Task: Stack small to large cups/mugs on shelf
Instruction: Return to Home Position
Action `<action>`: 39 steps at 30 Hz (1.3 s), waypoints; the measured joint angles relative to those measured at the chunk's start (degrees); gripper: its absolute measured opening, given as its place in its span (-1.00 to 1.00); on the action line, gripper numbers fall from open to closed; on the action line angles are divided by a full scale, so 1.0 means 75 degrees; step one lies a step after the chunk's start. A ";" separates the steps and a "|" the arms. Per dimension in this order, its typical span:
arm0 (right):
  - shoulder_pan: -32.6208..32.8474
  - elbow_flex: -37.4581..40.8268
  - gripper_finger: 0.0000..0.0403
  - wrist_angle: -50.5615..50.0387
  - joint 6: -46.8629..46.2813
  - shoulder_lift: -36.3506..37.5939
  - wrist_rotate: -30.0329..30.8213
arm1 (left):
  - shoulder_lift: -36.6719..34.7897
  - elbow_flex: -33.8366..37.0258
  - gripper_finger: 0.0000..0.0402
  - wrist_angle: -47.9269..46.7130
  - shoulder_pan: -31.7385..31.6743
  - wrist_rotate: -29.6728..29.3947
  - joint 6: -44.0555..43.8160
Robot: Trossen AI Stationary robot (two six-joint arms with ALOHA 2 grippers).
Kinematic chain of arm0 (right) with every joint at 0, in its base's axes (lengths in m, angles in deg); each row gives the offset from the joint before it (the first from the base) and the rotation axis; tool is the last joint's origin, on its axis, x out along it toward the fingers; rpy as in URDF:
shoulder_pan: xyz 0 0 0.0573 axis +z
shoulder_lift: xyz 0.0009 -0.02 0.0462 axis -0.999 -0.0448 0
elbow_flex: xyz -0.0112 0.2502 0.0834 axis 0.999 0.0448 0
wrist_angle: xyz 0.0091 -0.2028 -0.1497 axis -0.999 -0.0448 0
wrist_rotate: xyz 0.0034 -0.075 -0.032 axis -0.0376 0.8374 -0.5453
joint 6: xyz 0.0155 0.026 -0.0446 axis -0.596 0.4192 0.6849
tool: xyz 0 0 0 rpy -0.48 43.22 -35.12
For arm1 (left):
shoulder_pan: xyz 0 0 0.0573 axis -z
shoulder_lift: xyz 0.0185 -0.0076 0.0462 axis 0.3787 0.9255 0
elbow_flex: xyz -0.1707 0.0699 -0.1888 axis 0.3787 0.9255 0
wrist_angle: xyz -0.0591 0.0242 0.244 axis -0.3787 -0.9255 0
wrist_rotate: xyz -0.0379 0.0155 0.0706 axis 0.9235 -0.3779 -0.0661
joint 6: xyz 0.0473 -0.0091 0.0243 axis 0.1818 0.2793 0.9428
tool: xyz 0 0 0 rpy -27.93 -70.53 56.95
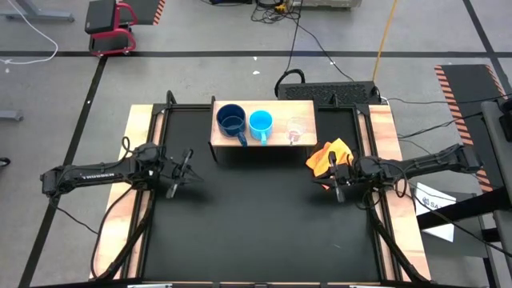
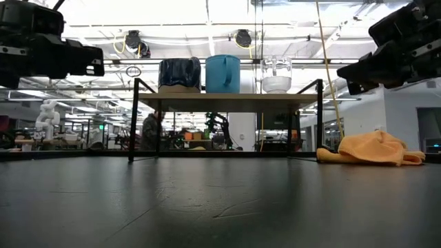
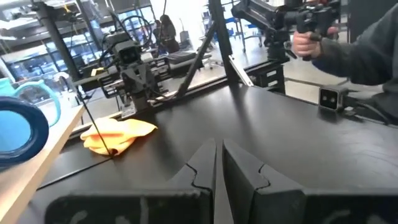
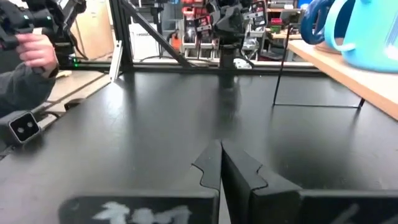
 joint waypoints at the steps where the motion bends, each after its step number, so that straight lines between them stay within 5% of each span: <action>1: 0.0000 0.0000 -1.00 0.0018 -0.0009 0.0003 -0.0006 | -0.0007 0.0000 -0.85 0.0017 0.0000 -0.0006 -0.0078; 10: 0.0184 0.0000 -1.00 0.0021 -0.0191 0.0003 -0.0032 | -0.0011 0.0001 -0.85 0.0503 0.0326 -0.0025 -0.1105; 26: 0.1125 0.0006 -1.00 0.0425 -0.0020 0.0006 -0.0017 | -0.0164 0.0002 -0.85 0.1122 0.2360 -0.2801 -0.0586; 39: 0.1300 0.0006 -1.00 0.0422 0.0120 0.0000 -0.0011 | -0.1348 0.0003 -0.85 -0.0732 0.2387 -0.3929 -0.0458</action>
